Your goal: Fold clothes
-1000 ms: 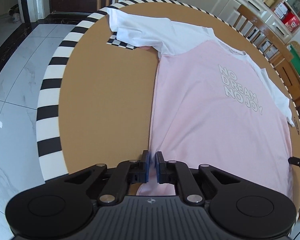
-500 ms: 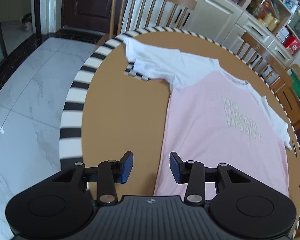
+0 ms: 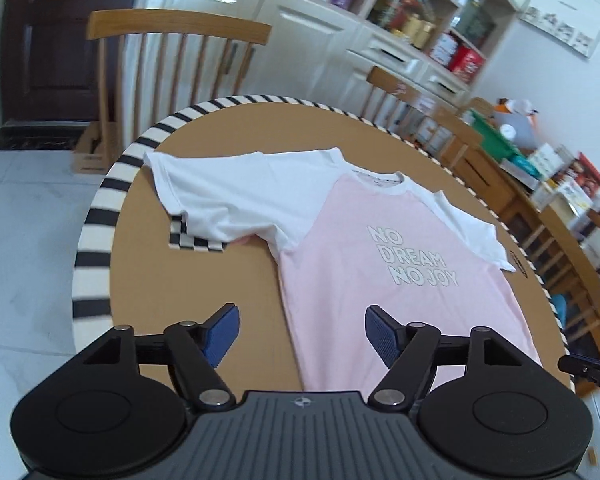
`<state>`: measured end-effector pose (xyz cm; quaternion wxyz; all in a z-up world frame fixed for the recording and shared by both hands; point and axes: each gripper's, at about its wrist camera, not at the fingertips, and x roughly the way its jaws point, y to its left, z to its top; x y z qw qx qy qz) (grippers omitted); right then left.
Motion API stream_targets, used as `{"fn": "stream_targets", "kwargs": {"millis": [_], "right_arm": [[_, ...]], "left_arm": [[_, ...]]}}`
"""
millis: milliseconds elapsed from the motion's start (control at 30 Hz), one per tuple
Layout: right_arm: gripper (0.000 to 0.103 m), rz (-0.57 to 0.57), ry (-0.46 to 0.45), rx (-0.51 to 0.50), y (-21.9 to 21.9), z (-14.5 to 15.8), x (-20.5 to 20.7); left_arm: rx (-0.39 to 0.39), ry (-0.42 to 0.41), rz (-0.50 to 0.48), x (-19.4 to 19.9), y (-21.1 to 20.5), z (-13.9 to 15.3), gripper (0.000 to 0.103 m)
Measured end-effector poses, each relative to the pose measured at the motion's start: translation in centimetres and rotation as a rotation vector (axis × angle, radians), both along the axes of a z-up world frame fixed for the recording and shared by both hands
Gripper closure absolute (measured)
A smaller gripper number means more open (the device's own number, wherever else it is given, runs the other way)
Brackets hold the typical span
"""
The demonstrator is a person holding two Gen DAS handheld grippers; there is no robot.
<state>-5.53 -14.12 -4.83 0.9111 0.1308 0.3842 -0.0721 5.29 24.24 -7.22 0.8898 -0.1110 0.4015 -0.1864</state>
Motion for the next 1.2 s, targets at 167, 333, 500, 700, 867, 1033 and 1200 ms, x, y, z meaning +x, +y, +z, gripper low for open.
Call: {"fn": "stream_targets", "kwargs": {"millis": [167,333,500,700,867,1033,1200], "right_arm": [[0.061,-0.158,-0.066,0.207,7.7,-0.8,-0.5],[0.061,-0.154,-0.088,0.346,13.4,-1.6,1.5],[0.061,-0.114,-0.093,0.41,17.6,-2.5,4.5],[0.068,-0.093,-0.079,0.449,20.9,-4.0,10.3],[0.074,-0.119,0.015,0.475,23.4,-6.4,15.3],[0.074,-0.181,0.057,0.439,25.4,-7.5,17.7],[0.071,-0.34,0.032,0.457,27.3,-8.3,19.0]], "left_arm": [[0.003,-0.032,-0.117,2.4,4.9,1.0,0.033],[0.008,-0.022,-0.198,5.9,7.5,1.3,0.032],[0.065,-0.002,-0.276,10.9,8.3,0.0,0.032],[0.19,-0.002,-0.469,18.0,6.5,-0.7,0.034],[0.249,0.047,-0.604,23.2,5.7,-1.7,0.036],[0.296,0.074,-0.752,26.9,5.2,-3.0,0.036],[0.269,0.196,-0.951,29.8,4.7,-4.9,0.037]]}}
